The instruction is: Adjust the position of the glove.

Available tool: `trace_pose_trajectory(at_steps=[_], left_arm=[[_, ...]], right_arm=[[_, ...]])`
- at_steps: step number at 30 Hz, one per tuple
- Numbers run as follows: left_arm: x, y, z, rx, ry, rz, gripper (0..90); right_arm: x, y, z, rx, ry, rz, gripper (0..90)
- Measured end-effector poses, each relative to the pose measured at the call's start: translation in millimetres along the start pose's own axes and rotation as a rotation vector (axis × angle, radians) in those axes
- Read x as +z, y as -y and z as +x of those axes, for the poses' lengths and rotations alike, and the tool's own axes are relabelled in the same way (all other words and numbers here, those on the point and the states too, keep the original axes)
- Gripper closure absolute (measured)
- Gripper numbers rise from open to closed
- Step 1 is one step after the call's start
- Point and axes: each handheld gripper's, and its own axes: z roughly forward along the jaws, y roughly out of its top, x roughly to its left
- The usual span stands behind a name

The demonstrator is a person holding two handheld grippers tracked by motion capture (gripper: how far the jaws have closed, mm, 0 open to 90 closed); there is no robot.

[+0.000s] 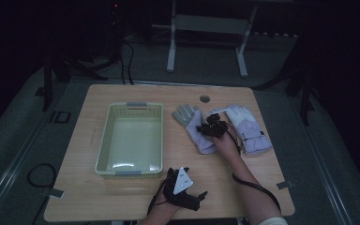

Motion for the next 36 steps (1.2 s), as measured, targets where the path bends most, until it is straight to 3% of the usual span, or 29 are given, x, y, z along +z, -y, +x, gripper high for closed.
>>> trace_pose_trajectory(at_steps=[2,6,10,12,20,24,27,31,36], left_arm=[[0.1,0.0,0.0,0.0,0.001,0.001,0.0],[0.1,0.0,0.4,-0.003,0.003,0.0,0.1],[0.1,0.0,0.2,-0.003,0.002,-0.001,0.1],[0.0,0.0,0.1,-0.002,0.001,-0.001,0.0],[0.0,-0.1,0.2,0.003,-0.004,0.0,0.0],[0.0,0.0,-0.5,0.0,-0.006,-0.001,0.1],[-0.3,0.0,-0.6,0.006,-0.007,0.001,0.0],[-0.4,0.1,-0.6,0.008,-0.007,0.002,0.0],[-0.1,0.1,-0.8,0.004,-0.007,-0.003,0.1]], right_arm=[[-1.5,-0.3,1.5,0.01,0.009,-0.006,81.6],[-8.9,-1.5,4.4,0.08,0.004,-0.016,85.0],[-26.3,-4.2,10.5,0.147,0.013,-0.078,85.5],[-30.7,-5.1,12.5,0.159,0.011,-0.087,85.5],[-76.5,-11.5,32.2,0.172,0.092,-0.142,85.5],[-92.1,-4.7,43.6,0.191,0.112,-0.163,85.5],[-95.2,2.8,51.8,0.169,0.133,-0.155,85.4],[-93.3,16.2,57.0,0.204,0.131,-0.137,85.4],[-84.3,28.1,61.9,0.203,0.126,-0.116,85.3]])
